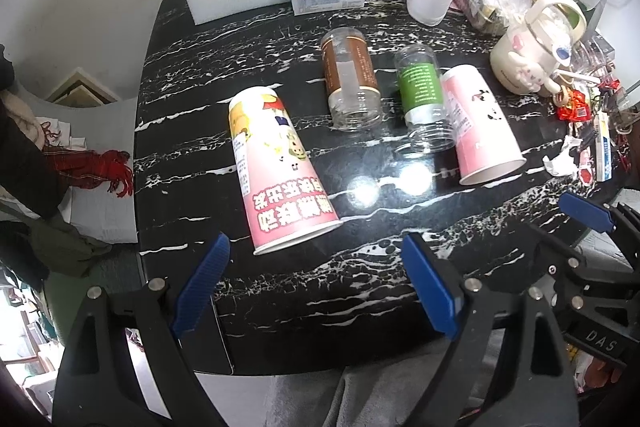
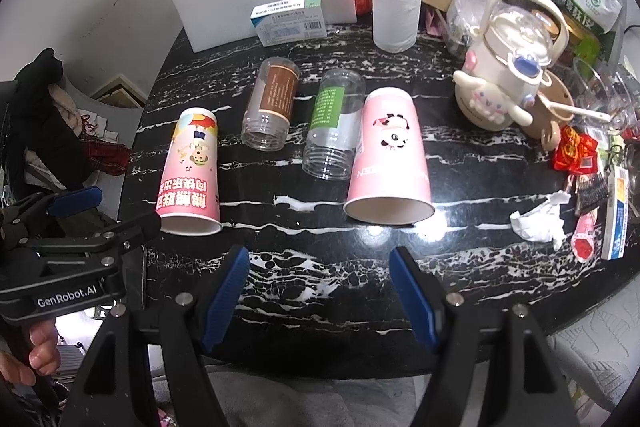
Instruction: Flip cup upside down
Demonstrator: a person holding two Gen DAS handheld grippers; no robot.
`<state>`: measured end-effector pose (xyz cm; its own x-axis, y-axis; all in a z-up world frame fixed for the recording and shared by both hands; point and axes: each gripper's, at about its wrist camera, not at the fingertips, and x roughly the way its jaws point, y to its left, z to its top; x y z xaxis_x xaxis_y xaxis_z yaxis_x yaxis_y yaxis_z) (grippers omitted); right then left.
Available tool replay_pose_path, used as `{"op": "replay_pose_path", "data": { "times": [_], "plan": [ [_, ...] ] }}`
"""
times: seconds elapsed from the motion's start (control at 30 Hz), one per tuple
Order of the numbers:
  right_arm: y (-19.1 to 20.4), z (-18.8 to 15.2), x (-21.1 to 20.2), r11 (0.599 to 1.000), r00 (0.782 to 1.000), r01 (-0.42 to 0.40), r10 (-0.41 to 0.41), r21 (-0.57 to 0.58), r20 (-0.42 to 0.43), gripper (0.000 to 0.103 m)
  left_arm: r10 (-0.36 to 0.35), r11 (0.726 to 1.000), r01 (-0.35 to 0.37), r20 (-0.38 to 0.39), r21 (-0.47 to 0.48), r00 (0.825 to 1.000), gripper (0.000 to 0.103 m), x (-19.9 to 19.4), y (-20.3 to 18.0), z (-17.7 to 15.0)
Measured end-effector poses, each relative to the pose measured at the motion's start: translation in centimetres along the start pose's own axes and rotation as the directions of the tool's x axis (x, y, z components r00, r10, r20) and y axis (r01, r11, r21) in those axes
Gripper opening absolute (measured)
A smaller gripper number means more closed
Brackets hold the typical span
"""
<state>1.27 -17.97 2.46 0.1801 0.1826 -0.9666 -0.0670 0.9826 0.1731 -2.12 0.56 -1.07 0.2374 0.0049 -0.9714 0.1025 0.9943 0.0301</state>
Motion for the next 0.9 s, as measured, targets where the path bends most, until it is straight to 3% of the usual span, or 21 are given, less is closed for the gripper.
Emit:
{"op": "replay_pose_path", "data": {
  "times": [0.43, 0.9],
  "plan": [
    [-0.3, 2.1, 3.1, 1.000, 0.999, -0.018, 0.018, 0.007, -0.050, 0.072, -0.019, 1.000, 0.018, -0.050, -0.008, 0.999, 0.087, 3.6, 0.3, 3.1],
    [-0.4, 6.6, 6.3, 0.999, 0.995, -0.032, 0.032, 0.002, -0.090, 0.072, -0.029, 0.999, 0.030, -0.057, 0.018, 0.998, 0.087, 6.7, 0.5, 9.8]
  ]
}}
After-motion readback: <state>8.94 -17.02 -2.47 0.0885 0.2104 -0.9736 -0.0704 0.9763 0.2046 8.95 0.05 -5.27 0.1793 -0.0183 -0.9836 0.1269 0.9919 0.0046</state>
